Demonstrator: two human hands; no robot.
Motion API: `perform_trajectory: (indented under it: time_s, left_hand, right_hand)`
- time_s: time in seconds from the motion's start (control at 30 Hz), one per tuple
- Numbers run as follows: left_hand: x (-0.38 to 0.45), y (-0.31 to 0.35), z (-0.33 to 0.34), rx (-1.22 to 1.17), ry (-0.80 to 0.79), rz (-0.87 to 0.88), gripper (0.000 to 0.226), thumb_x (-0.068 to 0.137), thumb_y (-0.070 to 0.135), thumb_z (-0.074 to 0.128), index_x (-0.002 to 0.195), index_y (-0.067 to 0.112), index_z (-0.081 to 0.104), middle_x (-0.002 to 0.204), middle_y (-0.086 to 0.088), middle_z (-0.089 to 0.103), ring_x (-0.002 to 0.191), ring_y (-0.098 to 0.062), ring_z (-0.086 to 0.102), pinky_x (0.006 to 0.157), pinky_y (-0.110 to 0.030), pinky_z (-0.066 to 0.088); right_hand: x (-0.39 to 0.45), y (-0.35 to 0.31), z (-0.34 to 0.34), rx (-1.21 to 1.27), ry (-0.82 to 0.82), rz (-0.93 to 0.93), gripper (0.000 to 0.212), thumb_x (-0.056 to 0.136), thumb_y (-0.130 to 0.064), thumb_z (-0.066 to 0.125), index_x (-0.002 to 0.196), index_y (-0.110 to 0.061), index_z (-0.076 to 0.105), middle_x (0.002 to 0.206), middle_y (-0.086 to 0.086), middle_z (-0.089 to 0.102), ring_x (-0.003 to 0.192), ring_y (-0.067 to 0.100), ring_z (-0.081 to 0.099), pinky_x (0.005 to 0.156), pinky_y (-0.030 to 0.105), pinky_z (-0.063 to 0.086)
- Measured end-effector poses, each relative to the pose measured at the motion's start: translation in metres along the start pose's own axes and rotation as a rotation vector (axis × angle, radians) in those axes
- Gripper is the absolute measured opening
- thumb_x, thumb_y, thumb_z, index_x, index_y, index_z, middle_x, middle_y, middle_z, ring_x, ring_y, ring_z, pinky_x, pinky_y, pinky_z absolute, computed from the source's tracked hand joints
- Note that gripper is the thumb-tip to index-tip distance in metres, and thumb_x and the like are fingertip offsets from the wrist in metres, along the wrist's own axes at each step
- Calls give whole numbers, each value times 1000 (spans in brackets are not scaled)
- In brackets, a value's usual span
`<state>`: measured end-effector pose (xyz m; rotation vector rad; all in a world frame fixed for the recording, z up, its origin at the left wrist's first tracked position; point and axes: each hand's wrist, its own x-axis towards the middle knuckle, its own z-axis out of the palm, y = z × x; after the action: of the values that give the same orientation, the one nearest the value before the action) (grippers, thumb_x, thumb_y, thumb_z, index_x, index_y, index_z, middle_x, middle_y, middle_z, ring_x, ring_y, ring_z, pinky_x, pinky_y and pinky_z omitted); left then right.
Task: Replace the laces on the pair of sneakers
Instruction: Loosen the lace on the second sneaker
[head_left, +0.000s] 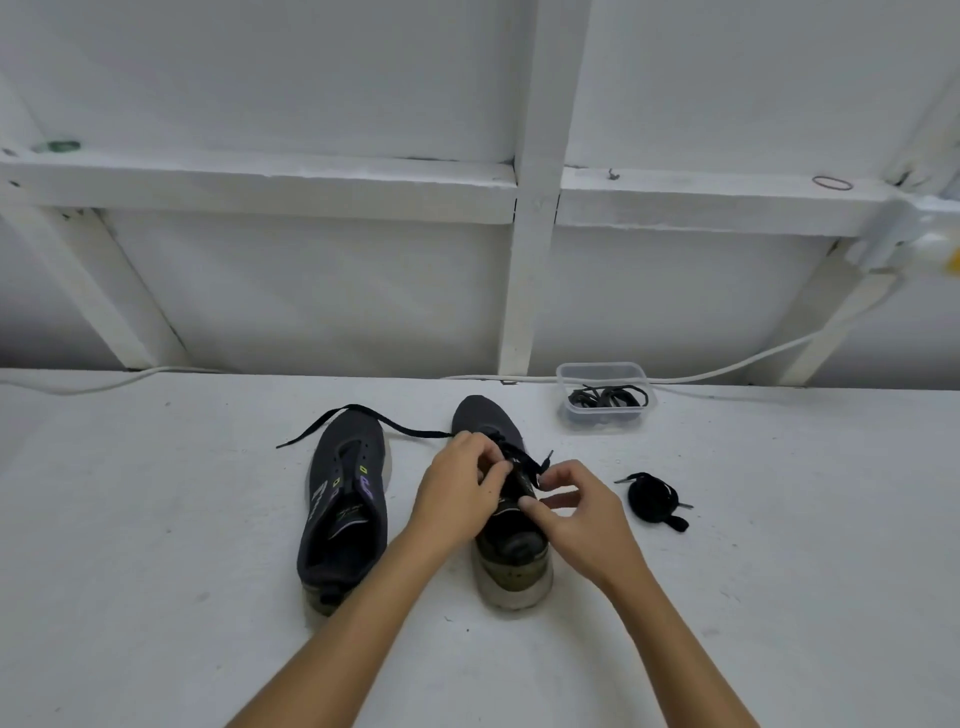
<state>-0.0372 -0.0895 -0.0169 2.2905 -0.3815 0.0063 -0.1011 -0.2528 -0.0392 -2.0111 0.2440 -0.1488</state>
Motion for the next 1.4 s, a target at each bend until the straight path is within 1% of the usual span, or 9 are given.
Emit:
perform_trajectory:
  time_s: [0.23,0.43,0.6,0.73,0.9,1.0,1.17,1.27,1.4]
  left_hand:
    - [4,-5,-9,44,-83,49,18,95,29,64,110,24,71,102,5,61,85,-9,59,82,-25,48]
    - [-1,-10,-12,113,-179,72,33,84,19,71,116,23,65,105,11,55,93,-11,58,85,-26,50]
    - [2,0,-1,299,3,42,17,87,23,67,102,20,59,98,4,59,84,-23,60,71,-35,50]
    - [-6,-4,12,136,113,-14,8,90,24,61,96,21,57,81,6,63,72,-20,59,68,-34,50]
    - [-10,-11,11,-209,150,-158,13,93,25,63,99,35,70,96,16,65,85,-5,62,77,-21,47]
    - [-4,-5,1,-460,110,-362,8,94,27,63,92,31,69,99,11,69,94,-10,66,83,-25,51]
    - [10,-2,-27,-928,-160,-593,23,94,24,57,72,19,59,97,-2,66,109,-18,61,94,-48,50]
    - [17,-3,-38,-950,-185,-594,30,94,28,56,64,24,52,88,6,64,104,-15,61,92,-47,43]
    - [21,-11,-50,-1166,-233,-574,33,89,24,56,56,26,51,71,10,59,80,-11,60,87,-44,45]
  right_hand:
    - [17,-12,0,-205,-80,-32,9,84,-49,75,89,-45,68,77,-18,69,75,-3,64,68,15,47]
    - [31,-22,-9,-272,-296,-13,23,88,-33,73,110,-40,73,91,-19,70,79,1,67,77,18,53]
    - [30,-24,-8,-370,-232,-16,25,83,-26,69,103,-36,59,90,-16,67,79,6,64,72,25,49]
    - [26,-22,2,-427,-120,-38,20,83,-33,67,94,-34,51,82,-12,67,75,9,61,68,29,44]
    - [30,-26,15,-559,-11,-137,17,88,-42,64,96,-30,56,80,-9,67,76,19,61,62,30,38]
    - [27,-25,24,-579,39,-185,14,90,-39,58,100,-29,58,81,-7,69,78,23,63,60,31,35]
    - [20,-21,30,-380,110,-125,24,92,-37,62,114,-42,71,99,-13,60,84,8,61,67,24,43]
    - [20,-31,28,-21,62,1,14,89,-28,70,89,-42,74,103,-13,62,87,-2,60,72,11,43]
    - [30,-46,3,544,-47,240,9,77,-19,64,68,-19,67,83,-5,69,80,13,60,69,29,41]
